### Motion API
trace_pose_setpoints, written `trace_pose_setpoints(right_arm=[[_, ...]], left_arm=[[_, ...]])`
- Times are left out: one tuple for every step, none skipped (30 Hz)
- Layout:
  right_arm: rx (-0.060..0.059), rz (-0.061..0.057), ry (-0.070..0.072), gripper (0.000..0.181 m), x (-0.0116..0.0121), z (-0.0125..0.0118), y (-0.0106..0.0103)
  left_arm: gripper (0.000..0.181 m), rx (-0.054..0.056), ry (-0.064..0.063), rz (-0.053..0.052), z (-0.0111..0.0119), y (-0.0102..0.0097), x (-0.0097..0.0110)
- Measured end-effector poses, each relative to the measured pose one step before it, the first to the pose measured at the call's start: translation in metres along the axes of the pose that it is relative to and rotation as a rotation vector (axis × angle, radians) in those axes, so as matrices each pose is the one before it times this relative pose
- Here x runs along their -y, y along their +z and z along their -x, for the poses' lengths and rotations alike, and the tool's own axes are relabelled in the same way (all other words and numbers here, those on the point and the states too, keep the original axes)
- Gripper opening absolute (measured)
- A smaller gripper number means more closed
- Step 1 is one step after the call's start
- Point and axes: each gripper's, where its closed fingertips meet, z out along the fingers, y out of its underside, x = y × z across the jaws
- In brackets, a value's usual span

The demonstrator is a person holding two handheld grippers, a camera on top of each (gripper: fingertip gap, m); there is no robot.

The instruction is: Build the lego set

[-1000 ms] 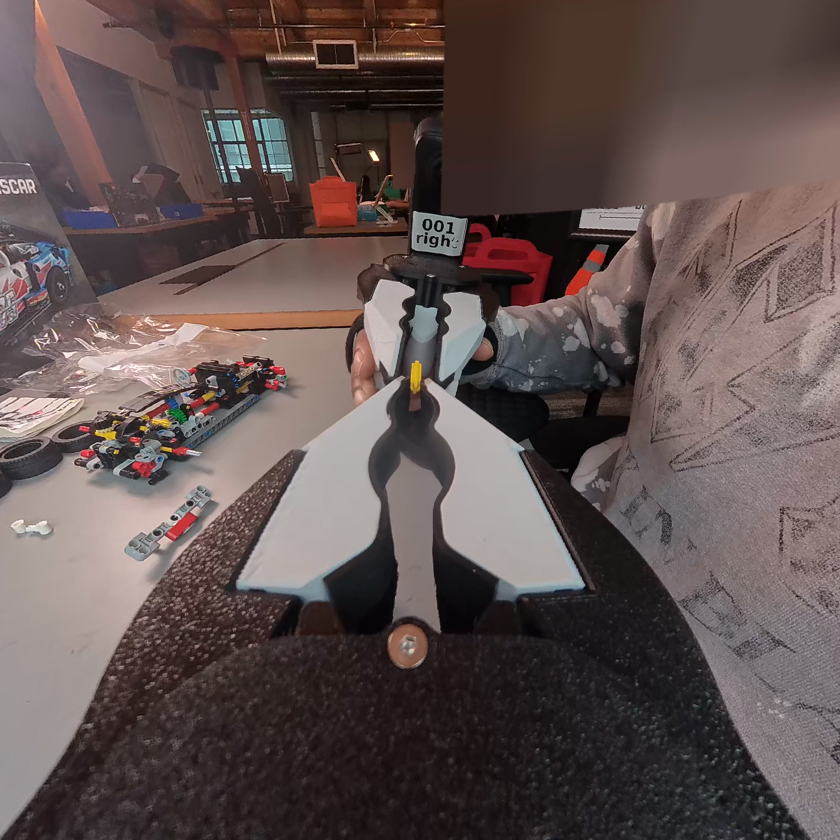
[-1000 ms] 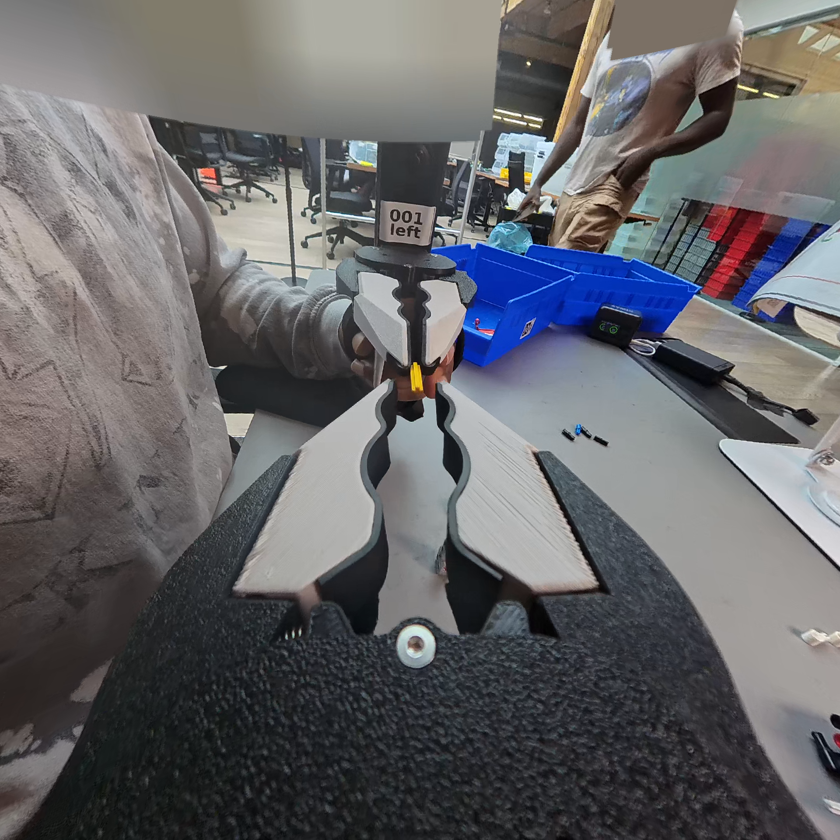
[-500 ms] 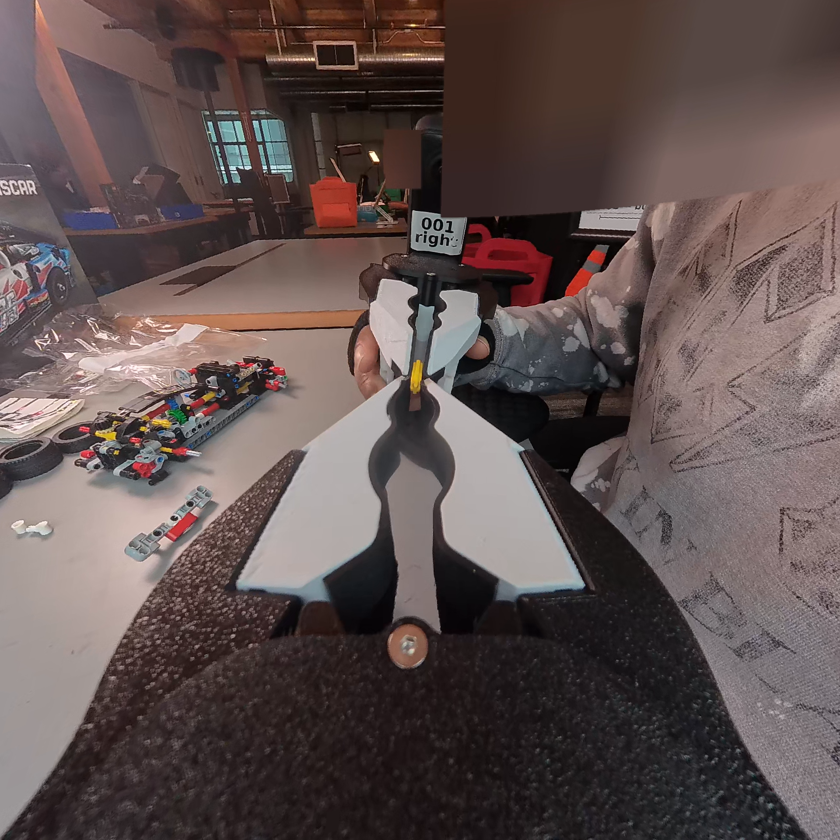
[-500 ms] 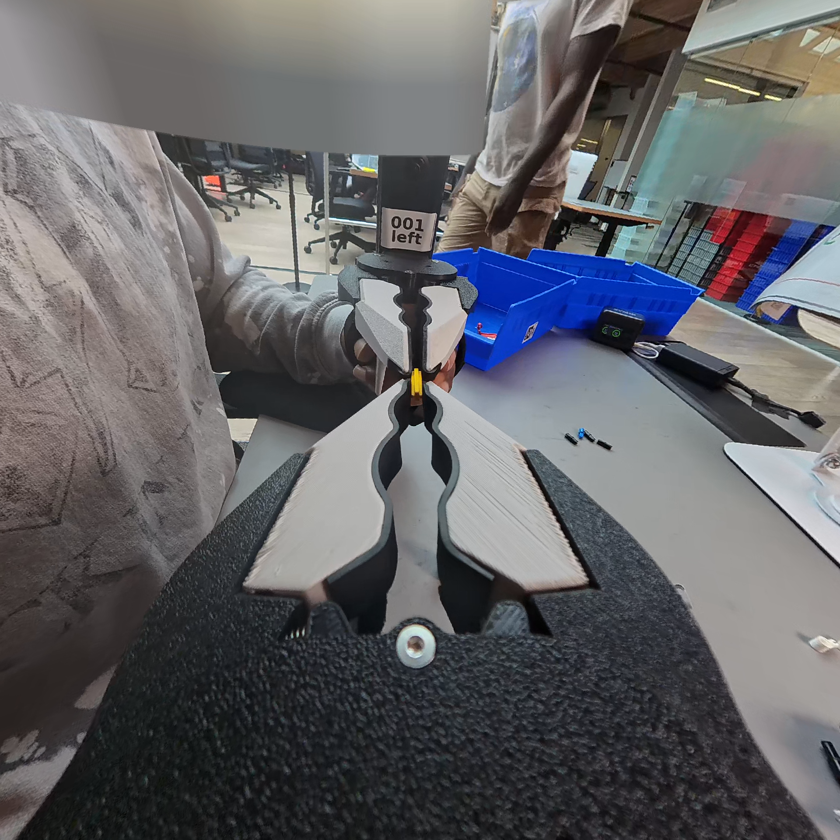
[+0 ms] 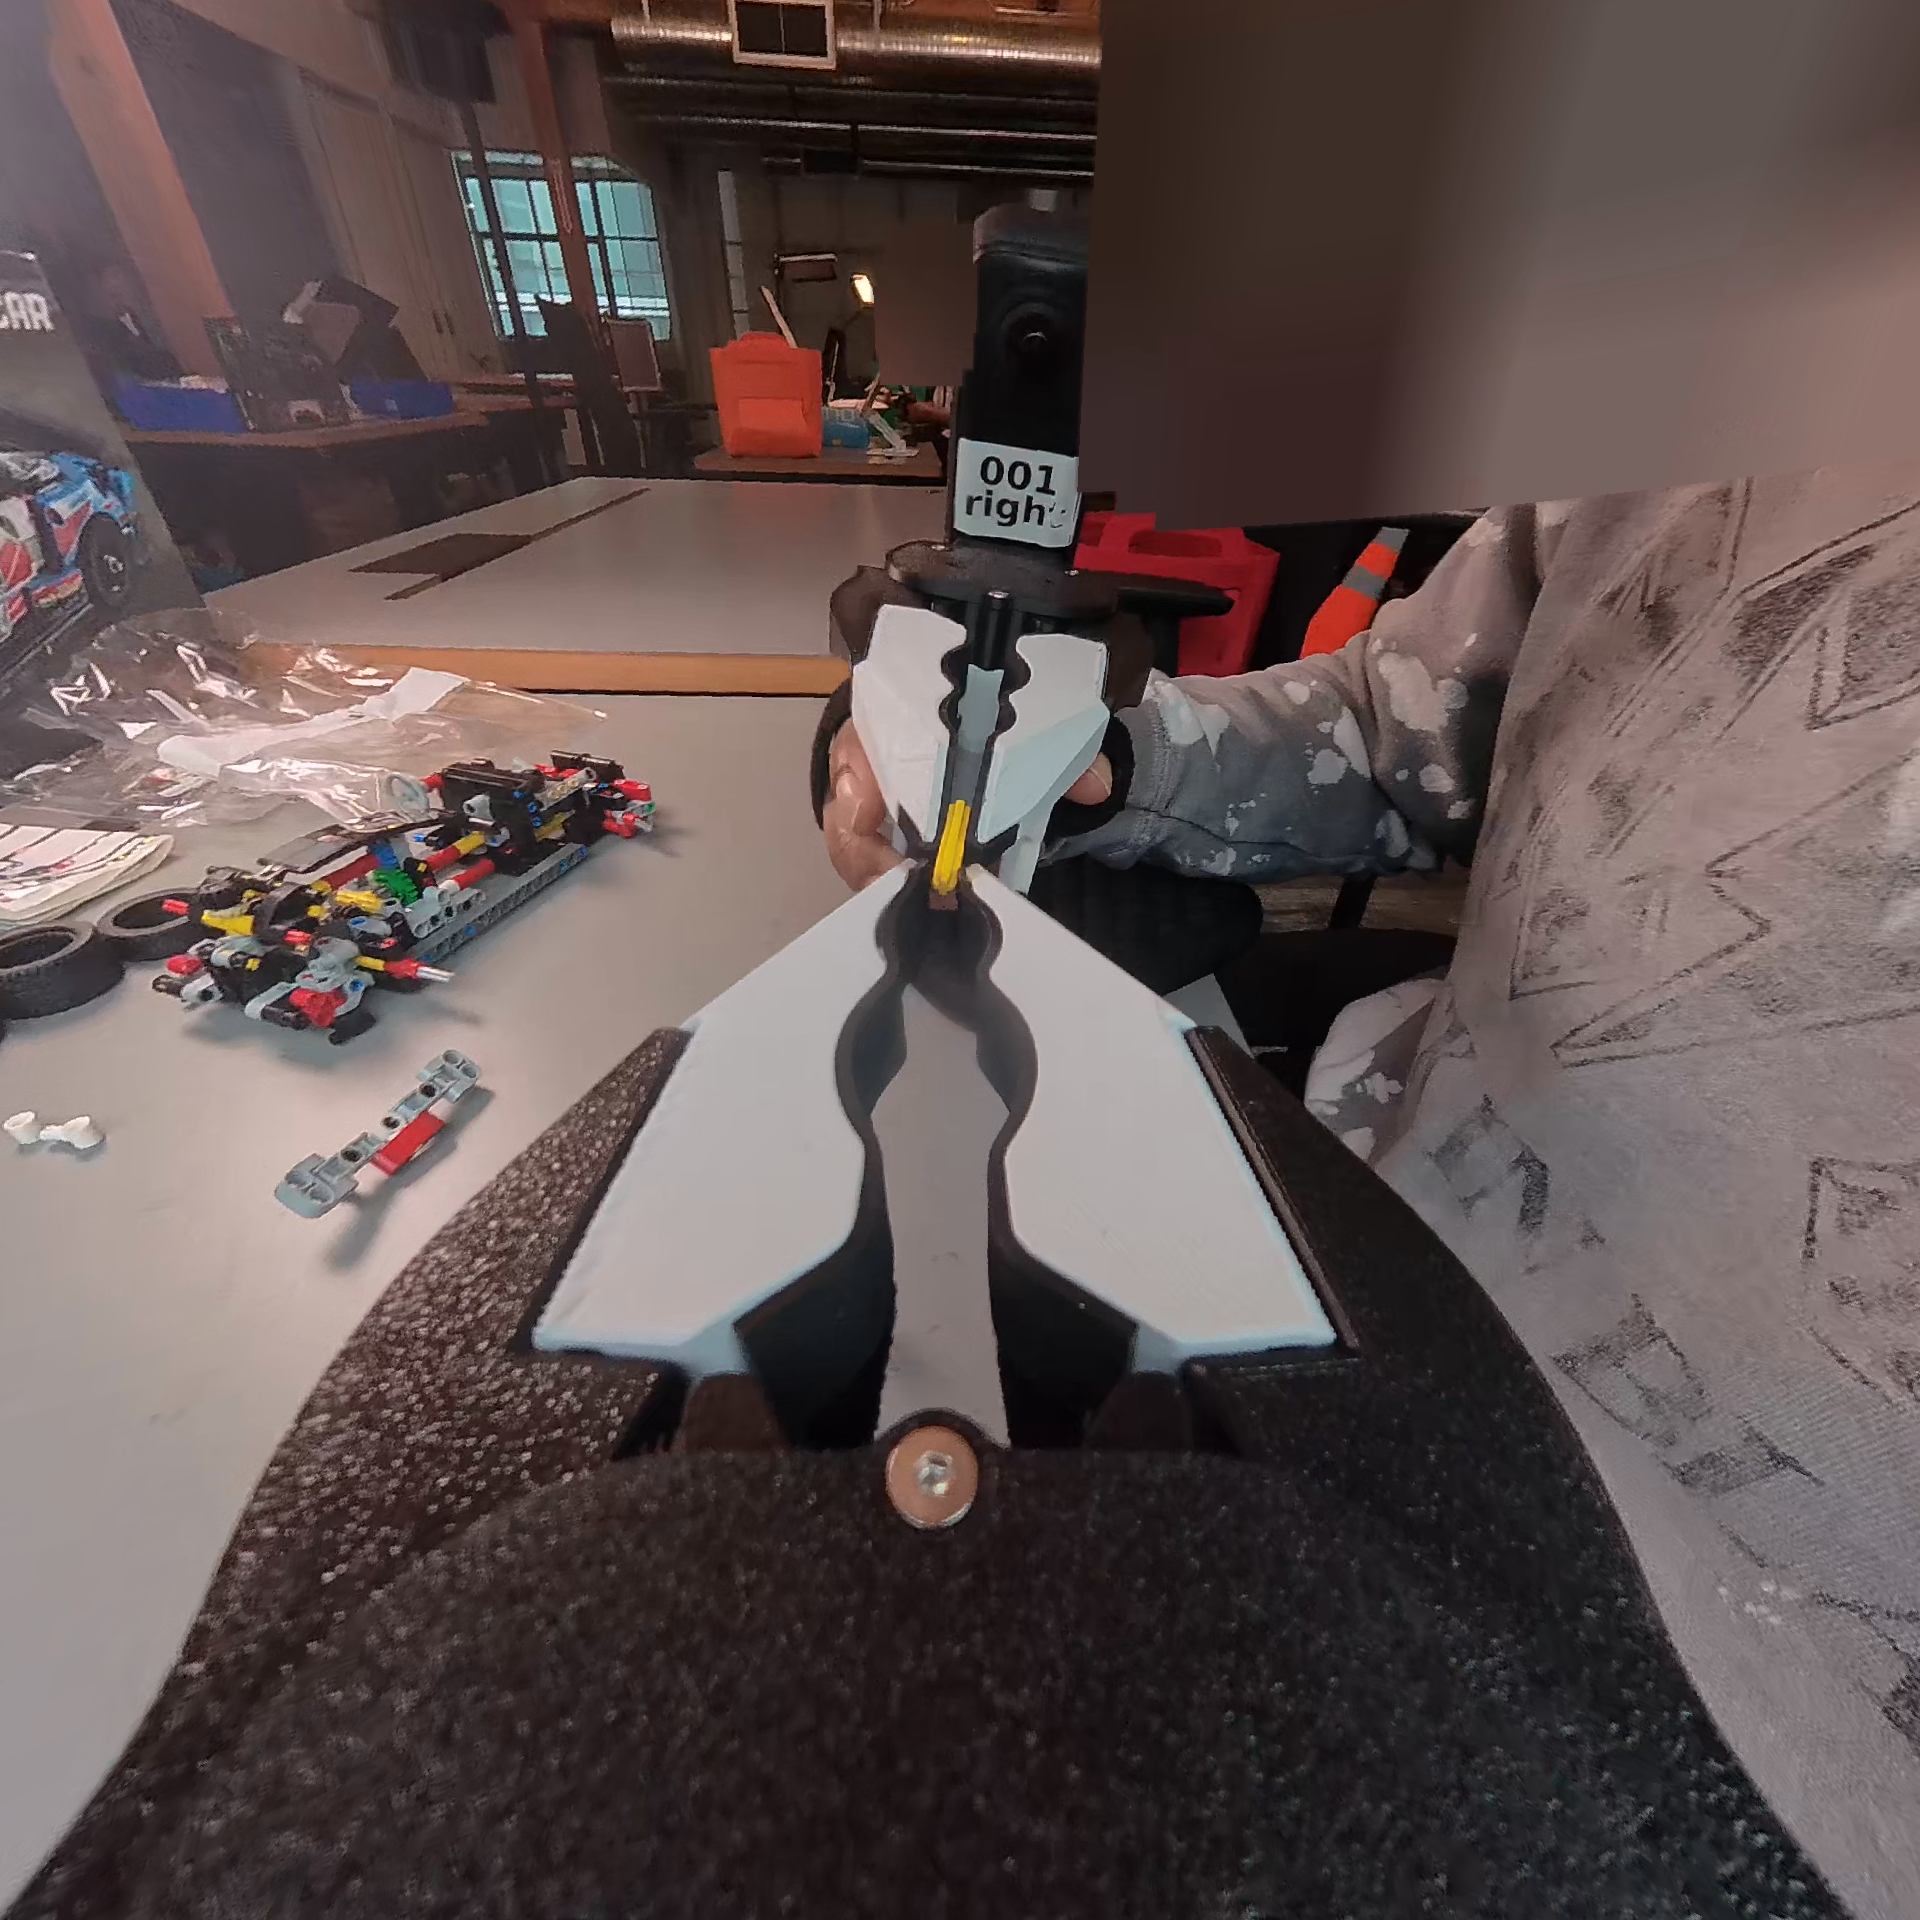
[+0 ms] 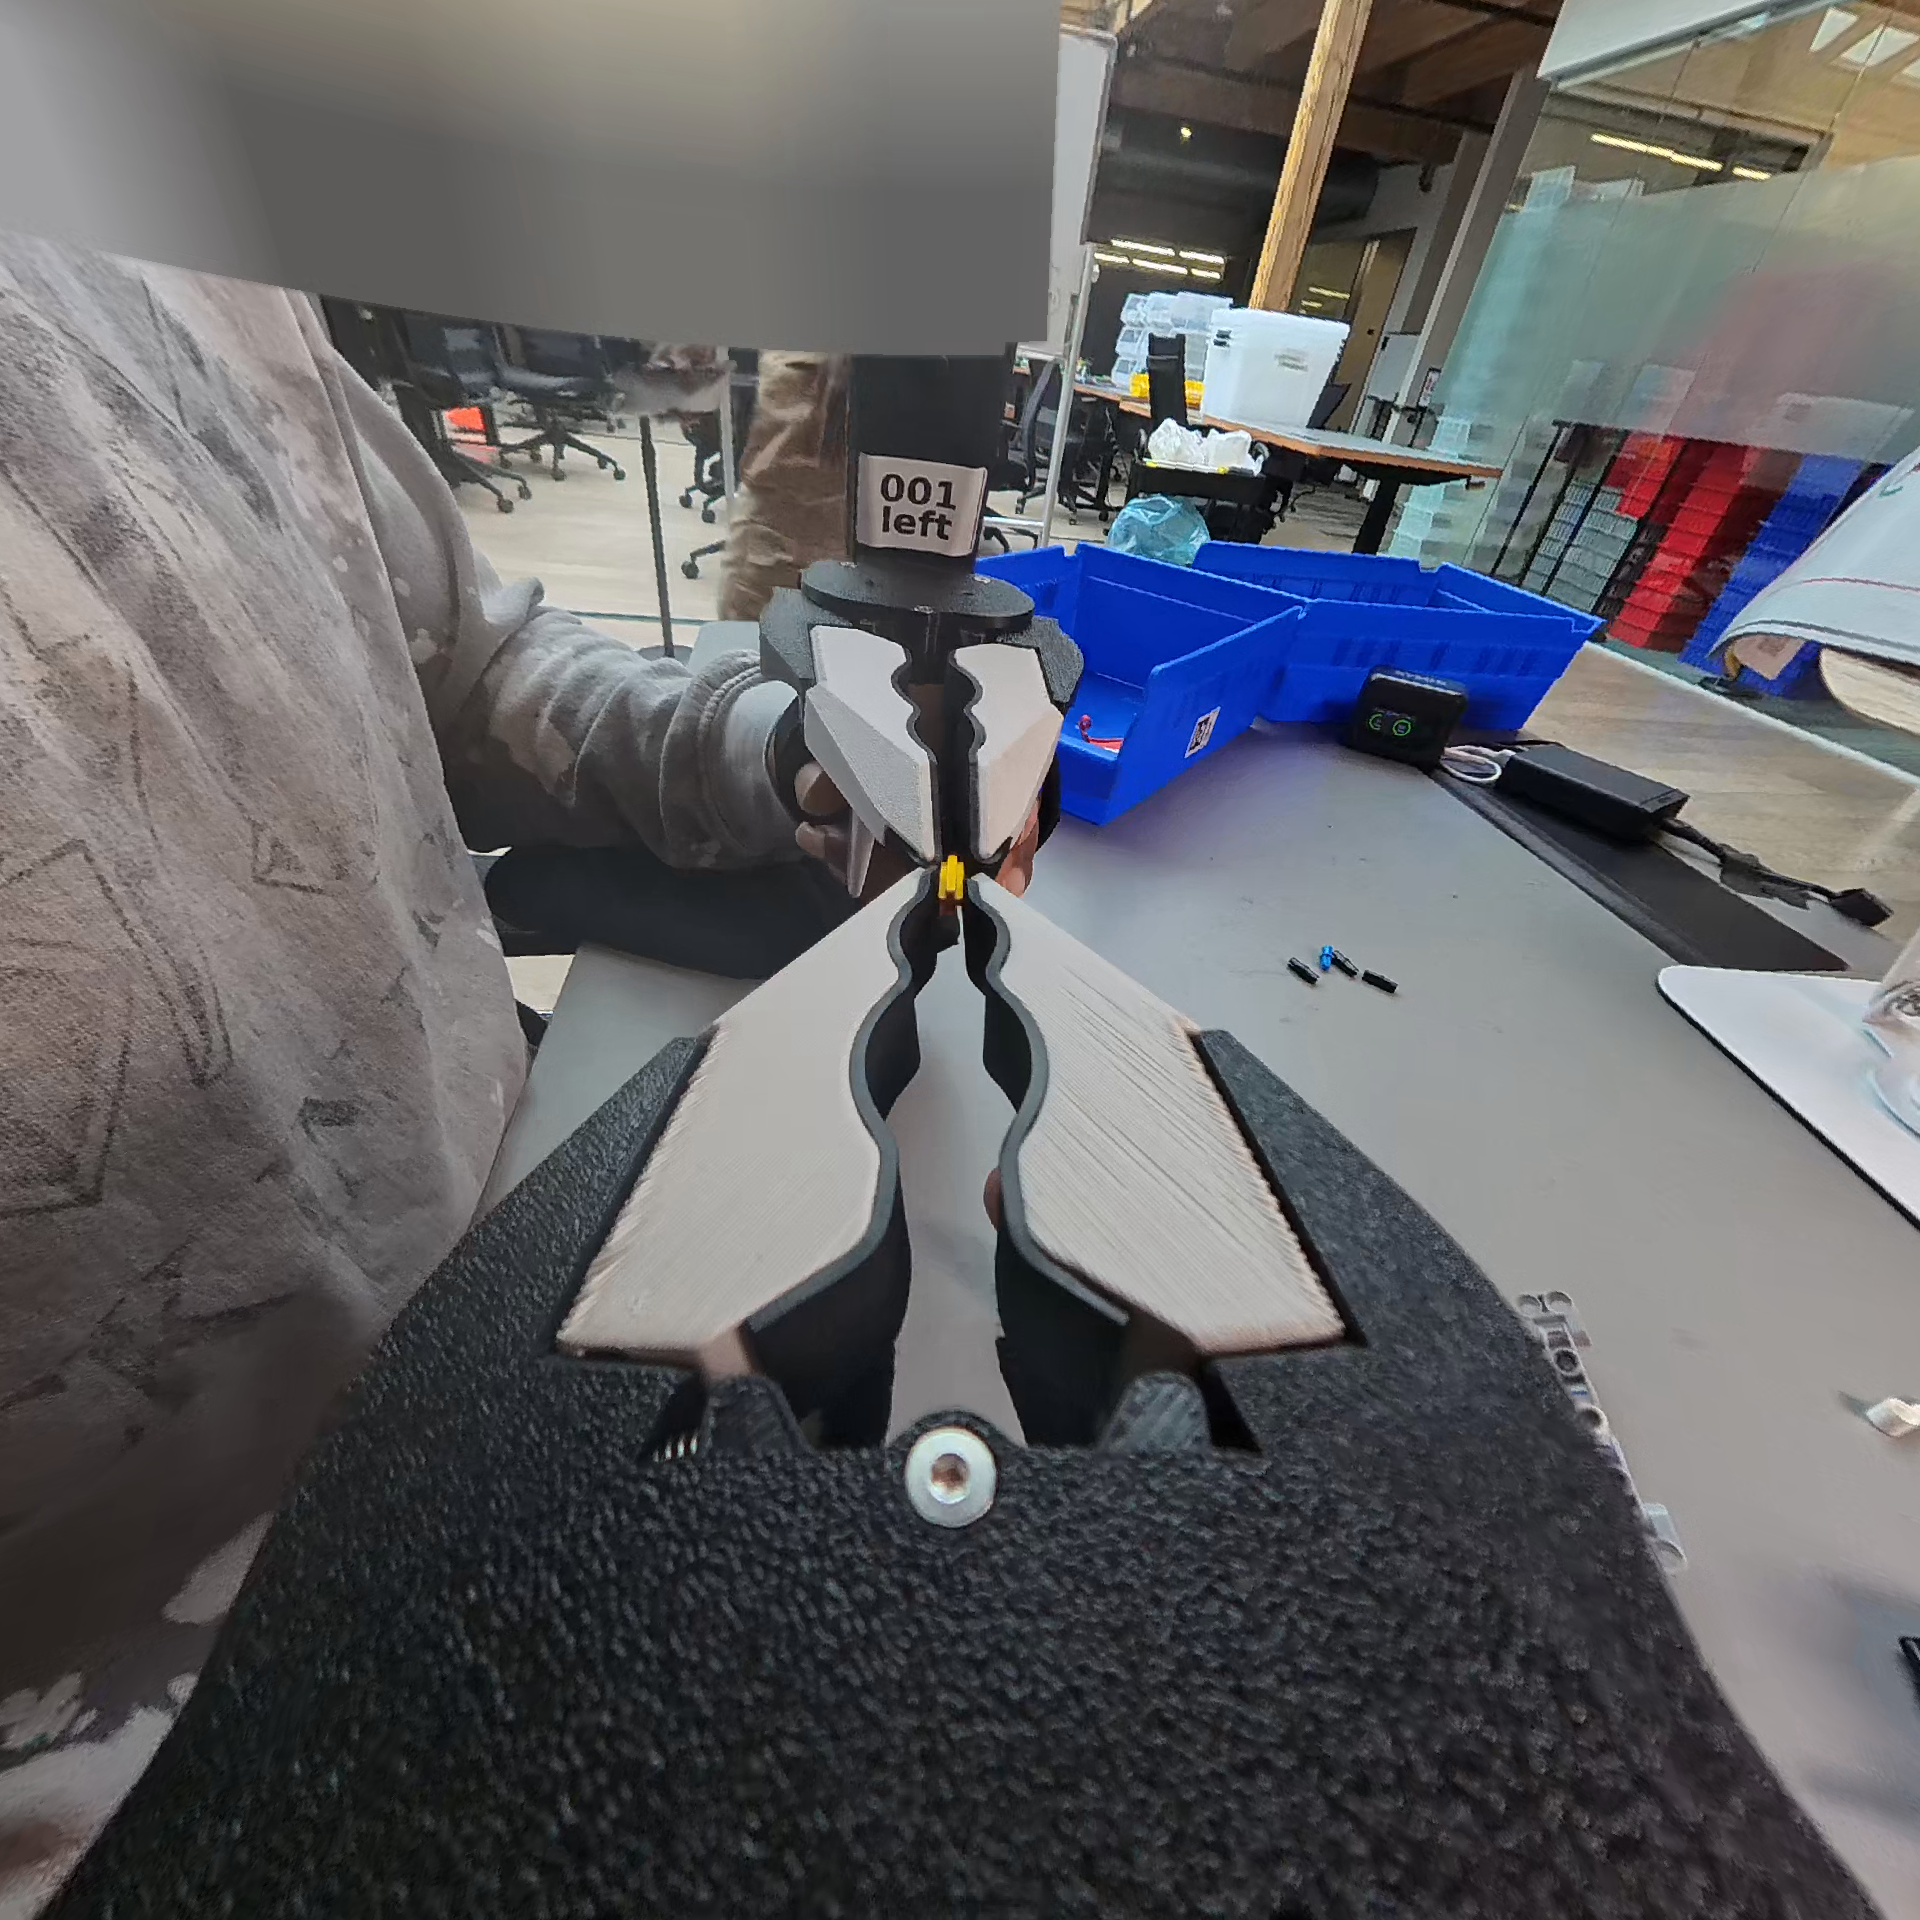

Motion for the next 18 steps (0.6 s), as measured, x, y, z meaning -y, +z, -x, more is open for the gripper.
trace_pose_setpoints(right_arm=[[-0.0037,0.0064,0.0155,0.001,-0.00245,-0.00384,-0.00177],[-0.015,0.0039,0.0129,0.001,-0.00211,-0.00536,-0.00278],[-0.0125,0.009,0.0125,0.001,-0.00322,-0.00516,-0.00353],[-0.008,0.0142,0.0112,0.001,-0.00399,-0.00384,-0.00299],[-0.0119,0.0077,0.0062,0.001,-0.00334,-0.0034,-0.00183],[-0.0086,0.0036,0.009,0.001,-0.0026,-0.0027,-0.00092],[0.0007,-0.0016,0.012,0.001,-0.00246,-0.00063,0.0],[0.0081,-0.0041,0.0118,0.001,-0.00193,0.00044,0.00073],[0.0081,-0.0033,0.0087,0.001,-0.00176,0.00116,0.00116],[0.0103,0.0002,0.0069,0.001,-0.0024,0.00178,0.00134],[0.0094,-0.0021,0.0064,0.001,-0.00124,0.00097,0.0018],[0.0073,-0.0024,0.0068,0.001,-0.00086,0.00106,0.00119],[0.0037,-0.0036,0.0043,0.001,-0.00056,-0.00004,0.0005],[0.0033,-0.0022,0.004,0.001,-0.00095,0.00013,0.00054],[0.0032,0.0021,0.0017,0.001,-0.00093,0.00021,0.00041],[0.0015,0.0018,0.0005,0.002,-0.00079,0.00014,0.00055],[0.0035,0.0026,0.0018,0.001,-0.00108,-0.00002,0.00069],[0.0035,0.0029,0.0006,0.002,-0.00089,-0.00006,0.00079]], left_arm=[[0.009,0.0223,-0.0053,0.013,0.00574,-0.00211,-0.00189],[0.014,0.0227,-0.0147,0.0213,0.007,-0.00272,-0.0031],[0.018,0.0212,-0.0257,0.0352,0.00804,-0.00273,-0.0059],[0.023,0.0126,-0.0258,0.0406,0.00713,-0.00213,-0.00806],[0.024,0.0112,-0.0219,0.0439,0.00621,-0.00084,-0.00989],[0.024,0.0075,-0.0203,0.0563,0.00488,0.00137,-0.01214],[0.025,-0.0021,-0.0135,0.046,0.00186,0.00322,-0.0104],[0.026,-0.0107,-0.0058,0.0248,-0.00129,0.00441,-0.00645],[0.027,-0.0091,0.0002,0.0179,-0.00236,0.00504,-0.00389],[0.026,-0.0001,0.0124,0.0039,-0.00206,0.00429,-0.00053],[0.025,-0.0016,0.0156,-0.01,-0.0029,0.00303,0.00256],[0.024,-0.0053,0.009,-0.0251,-0.00322,0.00154,0.00593],[0.022,-0.0078,0.0036,-0.0388,-0.00334,0.00018,0.00828],[0.02,-0.0106,-0.0006,-0.039,-0.00315,-0.00041,0.00842],[0.018,-0.0089,-0.0007,-0.0301,-0.00266,-0.0006,0.00695],[0.014,-0.0078,0.0046,-0.0172,-0.00236,-0.00044,0.00454],[0.01,-0.0003,0.0092,-0.0084,-0.0015,-0.00018,0.00272],[0.007,0.0055,0.0114,-0.0045,-0.00058,0.00007,0.00158]])
